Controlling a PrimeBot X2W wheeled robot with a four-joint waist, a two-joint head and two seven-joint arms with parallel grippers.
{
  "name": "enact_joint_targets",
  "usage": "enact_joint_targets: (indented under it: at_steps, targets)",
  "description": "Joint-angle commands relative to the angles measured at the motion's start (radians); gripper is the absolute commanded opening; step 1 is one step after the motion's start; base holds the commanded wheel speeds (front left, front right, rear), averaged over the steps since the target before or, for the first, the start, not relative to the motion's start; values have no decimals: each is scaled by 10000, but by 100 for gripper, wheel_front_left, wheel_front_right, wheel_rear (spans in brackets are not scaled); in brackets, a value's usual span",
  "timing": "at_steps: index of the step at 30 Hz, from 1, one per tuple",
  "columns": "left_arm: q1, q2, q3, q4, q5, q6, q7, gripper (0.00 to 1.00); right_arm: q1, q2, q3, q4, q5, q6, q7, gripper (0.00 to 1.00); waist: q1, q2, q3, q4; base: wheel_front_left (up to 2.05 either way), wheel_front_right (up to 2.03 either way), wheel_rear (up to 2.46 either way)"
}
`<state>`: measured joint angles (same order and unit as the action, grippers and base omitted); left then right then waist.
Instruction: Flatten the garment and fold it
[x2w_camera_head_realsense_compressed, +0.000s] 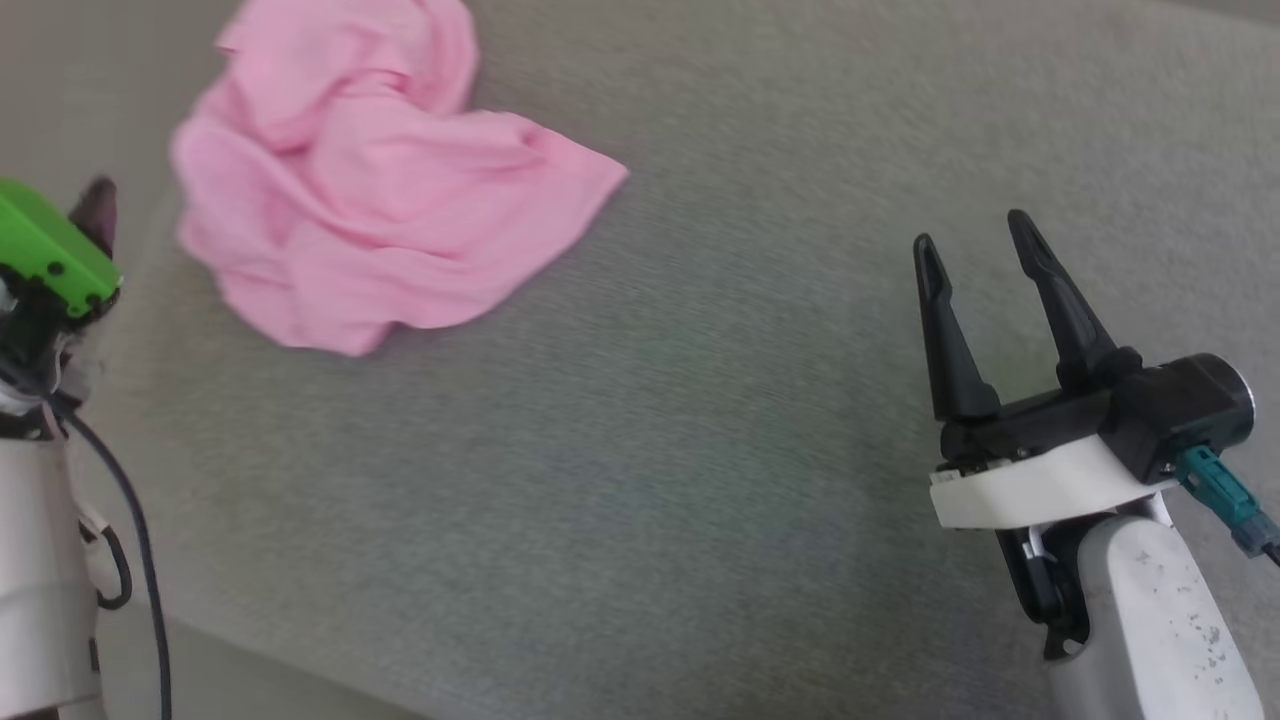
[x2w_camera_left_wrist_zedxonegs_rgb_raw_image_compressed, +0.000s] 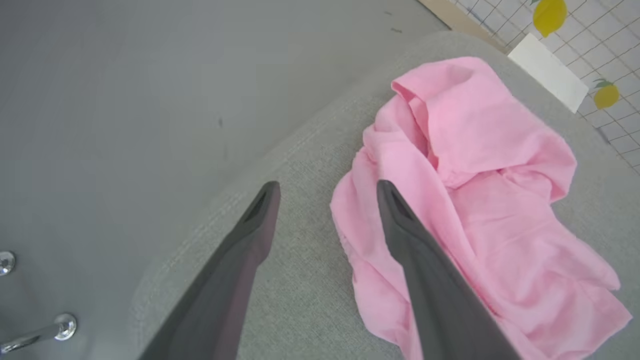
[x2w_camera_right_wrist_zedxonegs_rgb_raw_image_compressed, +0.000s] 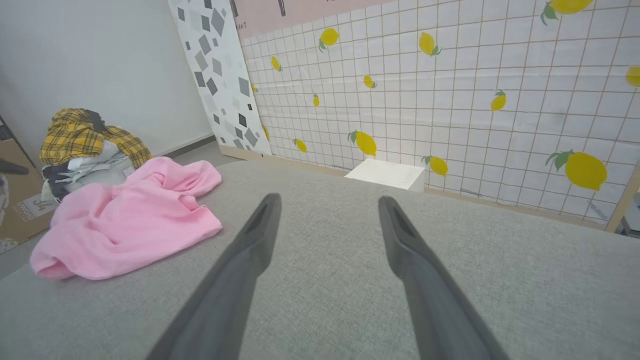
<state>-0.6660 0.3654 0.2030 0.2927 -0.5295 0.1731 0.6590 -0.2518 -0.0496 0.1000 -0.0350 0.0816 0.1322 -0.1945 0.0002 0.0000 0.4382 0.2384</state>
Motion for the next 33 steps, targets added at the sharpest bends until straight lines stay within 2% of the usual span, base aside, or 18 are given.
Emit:
enact_joint_targets:
  at_steps: [1, 3, 7, 11, 13, 14, 15, 16, 17, 25, 33]
  targets:
    - [449, -36, 134, 31, -195, 343, 676, 100, -256, -6, 50, 151, 202, -15, -195, 100, -2, 0, 1664, -1590, 0, 0, 0]
    - [836, -90, 243, -35, -300, 598, 1085, 100, -387, -6, 122, 266, 319, -15, -292, 100, -2, 0, 1856, -1752, 0, 0, 0]
    - [1343, -217, 611, 3, -572, 876, 1244, 100, -625, -6, 253, 512, 480, -15, -452, 100, -2, 0, 2050, -1971, 0, 0, 0]
    - [1656, -385, 700, 99, -717, 974, 1308, 100, -760, -6, 253, 727, 556, -15, -551, 100, -2, 0, 1999, -2027, 0, 0, 0]
    - [1761, -459, 634, 129, -819, 864, 1424, 100, -792, -6, 198, 830, 559, -15, -586, 100, -2, 0, 1862, -1996, 0, 0, 0]
    - [1787, -477, 589, 111, -882, 742, 1466, 84, -792, -6, 175, 870, 550, -15, -598, 100, -2, 0, 1777, -1975, 0, 0, 0]
    - [1807, -441, 537, 79, -915, 555, 1433, 48, -783, -6, 156, 921, 551, -15, -611, 100, -2, 0, 1639, -1944, 0, 0, 0]
    - [1798, -369, 513, 25, -893, 405, 1308, 33, -774, -6, 155, 951, 548, -15, -619, 100, -2, 0, 1531, -1920, 0, 0, 0]
    - [1770, -268, 503, -62, -811, 233, 1005, 0, -749, -6, 155, 1000, 559, -15, -629, 100, -2, 0, 1353, -1886, 0, 0, 0]
    - [1104, 565, 608, -502, 177, -802, -2444, 0, -189, -6, 53, 1342, 776, -15, -664, 100, -2, 0, -505, -1690, 0, 0, 0]
    - [77, 838, -113, -1258, 1252, -1345, -4945, 0, 674, -6, -226, 1449, 1001, -15, -670, 100, -2, 0, -2255, -1771, 0, 0, 0]
